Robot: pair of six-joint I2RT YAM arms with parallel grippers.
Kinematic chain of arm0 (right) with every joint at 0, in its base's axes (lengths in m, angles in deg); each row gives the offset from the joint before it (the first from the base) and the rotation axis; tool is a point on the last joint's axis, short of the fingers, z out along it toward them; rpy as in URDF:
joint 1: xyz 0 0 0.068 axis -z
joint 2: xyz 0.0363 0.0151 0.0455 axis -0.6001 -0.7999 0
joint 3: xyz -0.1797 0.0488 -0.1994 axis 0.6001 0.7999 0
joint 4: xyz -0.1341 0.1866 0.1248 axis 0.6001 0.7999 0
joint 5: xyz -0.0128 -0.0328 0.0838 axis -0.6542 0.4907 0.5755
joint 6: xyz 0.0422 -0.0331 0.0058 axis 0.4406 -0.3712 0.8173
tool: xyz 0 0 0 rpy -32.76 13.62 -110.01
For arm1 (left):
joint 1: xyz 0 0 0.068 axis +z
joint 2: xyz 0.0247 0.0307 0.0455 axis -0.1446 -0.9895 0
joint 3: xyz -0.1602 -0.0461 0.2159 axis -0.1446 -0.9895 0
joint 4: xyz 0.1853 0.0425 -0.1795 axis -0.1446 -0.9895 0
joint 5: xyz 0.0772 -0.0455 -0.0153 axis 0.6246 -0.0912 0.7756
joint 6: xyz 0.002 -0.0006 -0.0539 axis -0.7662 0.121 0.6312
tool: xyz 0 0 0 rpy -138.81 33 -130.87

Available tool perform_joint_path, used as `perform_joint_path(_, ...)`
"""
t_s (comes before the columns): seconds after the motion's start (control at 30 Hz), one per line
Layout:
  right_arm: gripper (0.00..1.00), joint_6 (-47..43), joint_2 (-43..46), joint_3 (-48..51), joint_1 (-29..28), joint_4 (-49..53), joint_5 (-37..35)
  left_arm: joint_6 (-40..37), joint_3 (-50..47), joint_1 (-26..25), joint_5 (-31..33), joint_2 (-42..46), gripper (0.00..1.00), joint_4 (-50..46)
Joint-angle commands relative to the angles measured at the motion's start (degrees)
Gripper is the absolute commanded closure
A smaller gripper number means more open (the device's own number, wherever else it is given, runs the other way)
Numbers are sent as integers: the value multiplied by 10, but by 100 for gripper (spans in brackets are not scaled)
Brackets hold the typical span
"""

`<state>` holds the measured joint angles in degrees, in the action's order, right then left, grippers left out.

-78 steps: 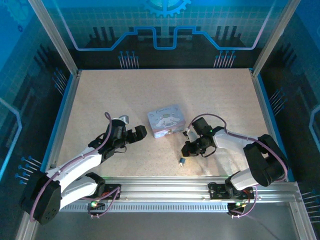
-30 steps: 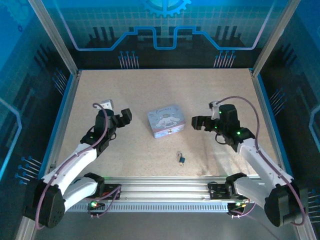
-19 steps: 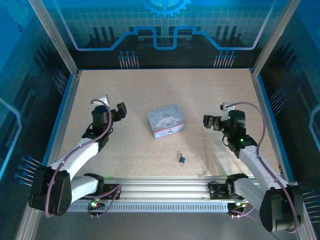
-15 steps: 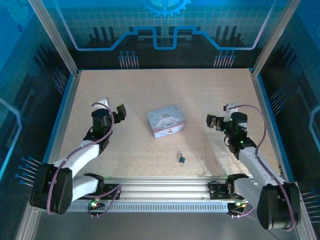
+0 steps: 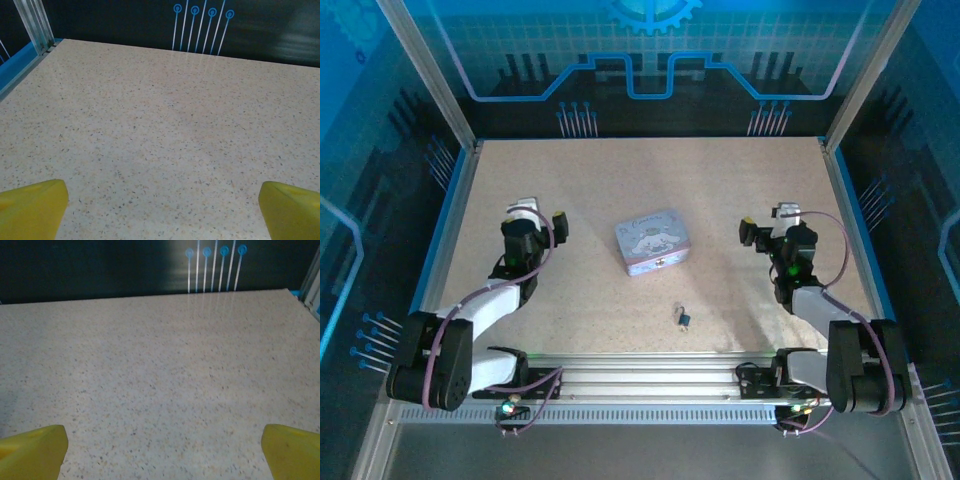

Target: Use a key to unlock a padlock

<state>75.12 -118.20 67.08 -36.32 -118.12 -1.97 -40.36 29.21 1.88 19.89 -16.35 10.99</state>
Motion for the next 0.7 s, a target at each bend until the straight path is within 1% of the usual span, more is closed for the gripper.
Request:
perform_joint_path(0.0,0,-24,6,4,8,-40,22,-27,-3,14,-18,-17,1,31)
perform_joint_path(0.2,0,-29,-15,21,0,-60,19,-39,-10,31,-35,-60,1,83)
perform_joint_path(0.37,0,-35,-48,30,-5,-100,21,-45,-16,38,-68,-96,1,125)
perform_joint_path(0.47,0,-40,-74,33,-7,-126,26,-46,-30,41,-84,-128,1,176)
perform_joint_path(0.6,0,-50,-98,42,-12,-161,35,-55,-54,43,-103,-182,1,273)
perform_joint_path(0.67,0,-54,-110,45,-14,-177,37,-54,-54,45,-119,-174,1,258)
